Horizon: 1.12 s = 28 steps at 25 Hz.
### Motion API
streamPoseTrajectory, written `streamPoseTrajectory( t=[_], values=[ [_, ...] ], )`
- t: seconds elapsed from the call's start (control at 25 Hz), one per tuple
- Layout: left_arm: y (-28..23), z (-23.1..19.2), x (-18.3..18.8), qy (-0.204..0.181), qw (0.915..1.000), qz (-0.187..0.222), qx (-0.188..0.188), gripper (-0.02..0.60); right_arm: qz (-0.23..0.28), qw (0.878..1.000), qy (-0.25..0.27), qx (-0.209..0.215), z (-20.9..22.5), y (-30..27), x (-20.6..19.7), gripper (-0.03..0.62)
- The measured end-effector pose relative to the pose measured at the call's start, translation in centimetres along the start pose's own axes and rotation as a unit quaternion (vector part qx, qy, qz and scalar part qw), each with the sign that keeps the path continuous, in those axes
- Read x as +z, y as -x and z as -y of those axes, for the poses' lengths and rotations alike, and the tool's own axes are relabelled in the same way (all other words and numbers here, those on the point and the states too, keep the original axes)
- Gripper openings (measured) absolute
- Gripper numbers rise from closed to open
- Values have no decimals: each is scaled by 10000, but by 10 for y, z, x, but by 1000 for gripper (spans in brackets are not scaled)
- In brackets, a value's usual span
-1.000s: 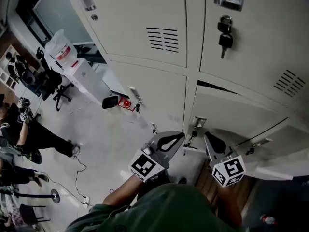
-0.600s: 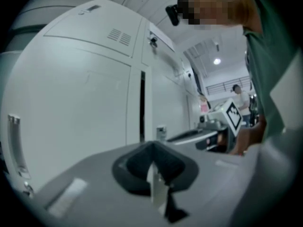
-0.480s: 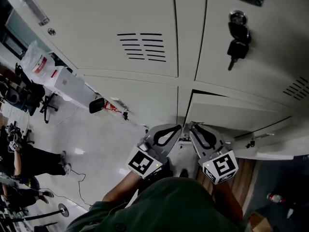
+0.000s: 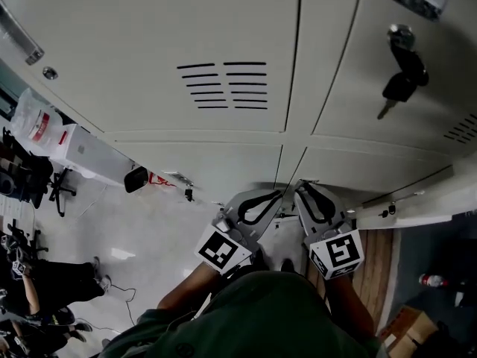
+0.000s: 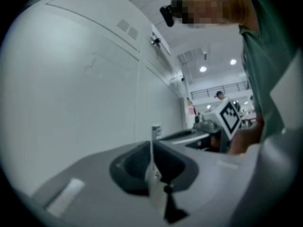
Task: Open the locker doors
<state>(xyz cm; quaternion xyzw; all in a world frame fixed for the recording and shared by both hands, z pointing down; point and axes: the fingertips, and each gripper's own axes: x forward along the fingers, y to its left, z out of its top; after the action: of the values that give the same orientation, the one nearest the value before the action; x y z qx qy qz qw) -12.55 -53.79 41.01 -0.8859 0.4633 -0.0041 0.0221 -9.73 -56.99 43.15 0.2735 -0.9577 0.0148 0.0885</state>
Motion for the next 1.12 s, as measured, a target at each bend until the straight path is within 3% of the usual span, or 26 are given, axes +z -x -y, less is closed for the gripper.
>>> streamPoseTrajectory(
  t=[0.48, 0.8, 1.0, 1.12],
  values=[
    [-10, -1, 1, 198, 9984, 144, -518, 5, -3, 9998, -38, -172, -14, 6, 1, 61],
    [-5, 27, 3, 455, 9941, 331, -923, 5, 155, 9991, -386, 31, -32, 40, -3, 54],
    [9, 62, 1, 247, 9891, 379, -1401, 5, 225, 9984, -398, 320, -44, 68, -8, 54],
    [15, 84, 1, 106, 9889, 308, -1447, 5, 212, 9979, -428, 443, -49, 88, -13, 54]
  ],
)
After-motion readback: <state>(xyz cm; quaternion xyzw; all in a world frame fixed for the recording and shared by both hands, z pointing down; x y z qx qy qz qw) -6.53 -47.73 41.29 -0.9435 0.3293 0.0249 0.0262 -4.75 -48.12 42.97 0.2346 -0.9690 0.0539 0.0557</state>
